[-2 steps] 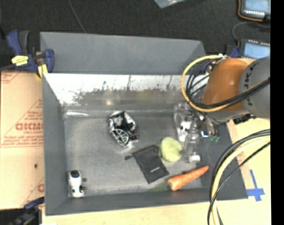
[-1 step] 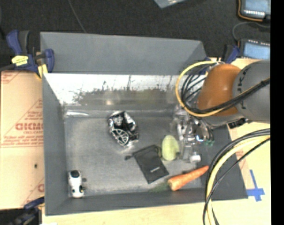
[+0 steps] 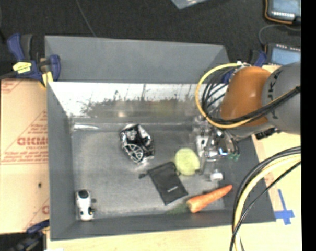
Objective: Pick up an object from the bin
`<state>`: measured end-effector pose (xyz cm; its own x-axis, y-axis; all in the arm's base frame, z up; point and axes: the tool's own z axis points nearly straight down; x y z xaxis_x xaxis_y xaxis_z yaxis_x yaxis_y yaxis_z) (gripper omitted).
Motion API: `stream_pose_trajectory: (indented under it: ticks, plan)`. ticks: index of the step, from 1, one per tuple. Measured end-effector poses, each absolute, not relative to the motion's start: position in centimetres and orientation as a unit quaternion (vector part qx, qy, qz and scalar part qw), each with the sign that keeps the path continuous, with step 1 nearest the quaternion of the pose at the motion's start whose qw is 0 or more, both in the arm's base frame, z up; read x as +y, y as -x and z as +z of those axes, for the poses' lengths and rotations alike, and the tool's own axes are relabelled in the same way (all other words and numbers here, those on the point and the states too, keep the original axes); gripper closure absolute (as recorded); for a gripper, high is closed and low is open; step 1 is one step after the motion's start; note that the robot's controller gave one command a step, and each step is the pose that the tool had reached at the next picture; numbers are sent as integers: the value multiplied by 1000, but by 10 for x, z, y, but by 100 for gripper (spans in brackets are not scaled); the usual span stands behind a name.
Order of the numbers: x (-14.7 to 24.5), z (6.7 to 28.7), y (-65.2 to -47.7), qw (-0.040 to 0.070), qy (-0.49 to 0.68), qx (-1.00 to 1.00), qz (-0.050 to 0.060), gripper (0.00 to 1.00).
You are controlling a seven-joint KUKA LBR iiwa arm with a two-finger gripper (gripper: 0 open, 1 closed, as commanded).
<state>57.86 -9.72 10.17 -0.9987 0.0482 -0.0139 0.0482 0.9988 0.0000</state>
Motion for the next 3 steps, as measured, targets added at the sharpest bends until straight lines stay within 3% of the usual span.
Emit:
stream_pose_trajectory:
  ticks: [1,2,3]
  plan:
    - [-92,72,-557,4,-51,999,1,0]
    - [-82,71,-577,10,-63,998,0,100]
    - [-83,71,-577,10,-63,998,0,100]
